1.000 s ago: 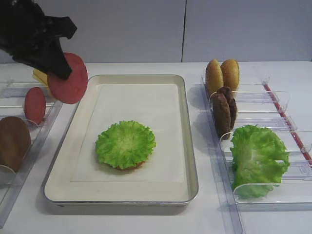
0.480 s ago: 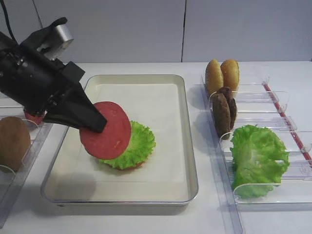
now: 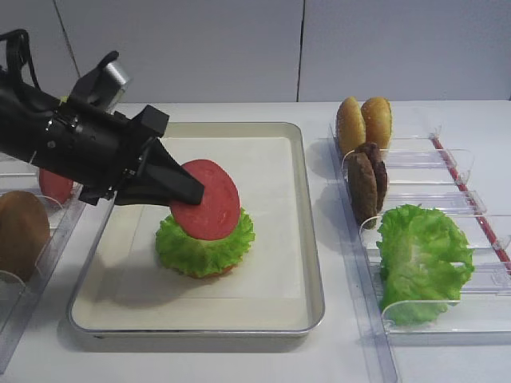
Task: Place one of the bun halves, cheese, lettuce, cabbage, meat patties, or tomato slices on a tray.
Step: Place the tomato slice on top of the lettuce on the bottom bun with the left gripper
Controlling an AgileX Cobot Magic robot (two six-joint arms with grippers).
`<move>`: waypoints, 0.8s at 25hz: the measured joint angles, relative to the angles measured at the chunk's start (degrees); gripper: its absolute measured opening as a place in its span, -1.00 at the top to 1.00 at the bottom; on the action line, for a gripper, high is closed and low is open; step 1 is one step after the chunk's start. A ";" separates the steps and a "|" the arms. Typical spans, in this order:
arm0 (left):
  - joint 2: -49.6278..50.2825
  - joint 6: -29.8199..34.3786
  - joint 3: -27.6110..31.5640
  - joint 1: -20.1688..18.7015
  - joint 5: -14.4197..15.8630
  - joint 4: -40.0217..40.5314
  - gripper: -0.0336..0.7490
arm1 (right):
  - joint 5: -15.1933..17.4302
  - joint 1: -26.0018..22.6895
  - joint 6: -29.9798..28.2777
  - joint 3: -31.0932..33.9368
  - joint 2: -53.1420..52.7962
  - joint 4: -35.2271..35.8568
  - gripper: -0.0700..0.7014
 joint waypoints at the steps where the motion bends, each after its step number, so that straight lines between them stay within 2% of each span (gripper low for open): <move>1: 1.24 0.36 0.00 0.00 -0.14 -0.67 0.78 | 0.00 0.00 0.00 0.00 0.00 0.00 0.02; 9: 7.70 3.01 0.00 0.00 -1.44 -3.38 0.78 | 0.00 0.00 0.00 0.00 0.00 0.00 0.02; 16: 8.34 3.86 0.00 0.00 -3.40 -4.73 0.78 | 0.00 0.00 0.11 0.00 0.00 -0.03 0.02; 20: 8.44 3.99 0.00 0.00 -3.52 -4.82 0.78 | 0.00 0.00 0.78 0.00 0.00 -0.34 0.02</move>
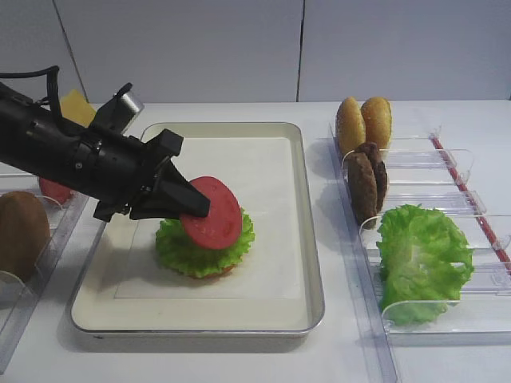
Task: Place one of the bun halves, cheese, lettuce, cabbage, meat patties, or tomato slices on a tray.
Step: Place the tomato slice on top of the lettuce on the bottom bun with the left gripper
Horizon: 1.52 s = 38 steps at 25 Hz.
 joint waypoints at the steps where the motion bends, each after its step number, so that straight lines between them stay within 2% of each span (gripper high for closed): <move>1: 0.11 0.00 0.00 0.00 0.00 0.00 0.78 | 0.00 0.00 0.03 0.00 0.00 -0.14 0.02; 23: 4.57 0.79 0.00 0.00 -0.23 -1.07 0.77 | 0.00 0.00 0.39 0.00 0.00 -0.37 0.02; 27: 4.79 0.24 0.00 0.00 -0.59 -0.70 0.58 | 0.00 0.00 0.39 0.00 0.00 -0.37 0.02; 31: 4.92 -3.22 -1.37 0.00 -0.67 2.89 0.36 | 0.00 0.00 0.39 0.00 0.00 -0.37 0.02; 38: 4.92 -10.32 -5.16 0.00 1.56 10.48 0.30 | 0.00 0.00 0.39 0.00 0.00 -0.37 0.02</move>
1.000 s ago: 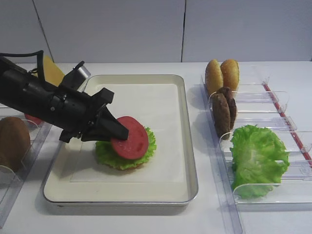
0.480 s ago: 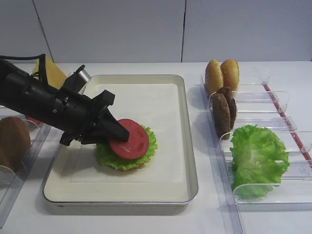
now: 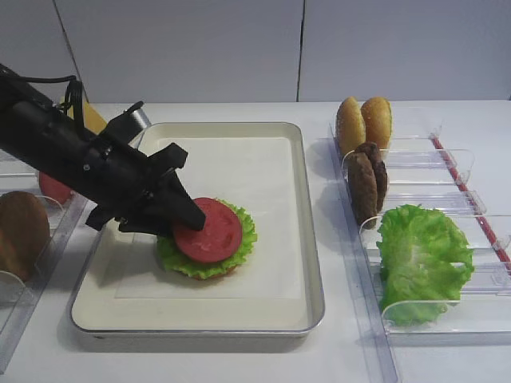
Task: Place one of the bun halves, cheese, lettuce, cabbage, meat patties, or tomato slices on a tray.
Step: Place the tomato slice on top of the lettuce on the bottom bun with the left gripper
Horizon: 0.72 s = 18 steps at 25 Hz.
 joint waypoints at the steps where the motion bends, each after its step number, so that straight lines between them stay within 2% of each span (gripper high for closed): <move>1: 0.00 -1.19 -0.50 0.00 0.39 1.48 0.30 | 0.00 0.00 0.00 0.00 0.00 0.00 0.02; 7: 0.00 -6.76 -3.31 0.00 2.01 9.18 0.30 | 0.00 0.00 0.00 0.00 0.00 0.00 0.02; 18: 0.00 -10.32 -6.75 0.00 4.28 13.95 0.30 | 0.00 0.00 0.00 0.00 0.00 0.00 0.02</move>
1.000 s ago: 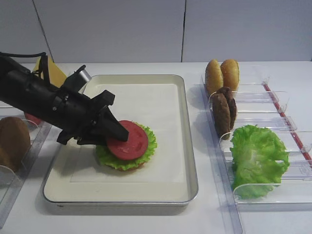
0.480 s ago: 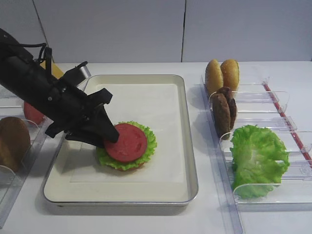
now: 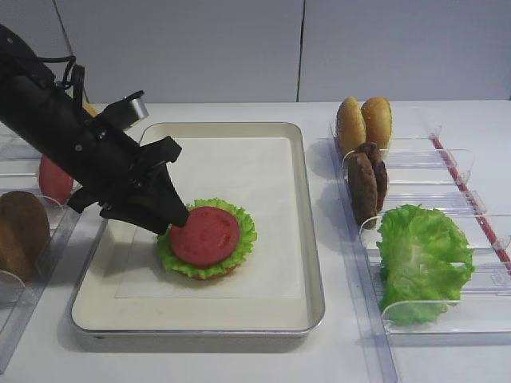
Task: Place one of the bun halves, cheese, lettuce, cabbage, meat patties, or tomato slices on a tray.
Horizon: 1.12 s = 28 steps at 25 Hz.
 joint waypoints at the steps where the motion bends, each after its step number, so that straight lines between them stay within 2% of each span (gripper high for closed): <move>1: 0.00 0.01 -0.26 0.00 0.16 0.02 0.30 | 0.00 0.00 0.00 0.00 0.00 0.00 0.02; 5: 0.00 -0.11 -0.61 0.00 1.11 0.56 0.30 | 0.00 0.00 0.00 0.00 0.00 0.00 0.02; 10: 0.00 -3.21 -4.12 0.00 5.71 4.88 0.30 | 0.00 0.00 0.00 0.00 0.00 0.00 0.02; 16: -0.66 -11.47 -11.81 0.00 6.36 14.41 0.30 | 0.00 0.00 0.37 0.00 0.00 0.00 0.02; 20: -3.59 -14.79 -12.45 0.00 7.02 19.11 0.30 | 0.00 0.00 0.37 0.00 0.00 0.00 0.02; 28: -15.47 -21.92 -11.65 0.00 7.65 36.99 0.30 | 0.00 0.00 0.37 0.00 0.00 0.00 0.02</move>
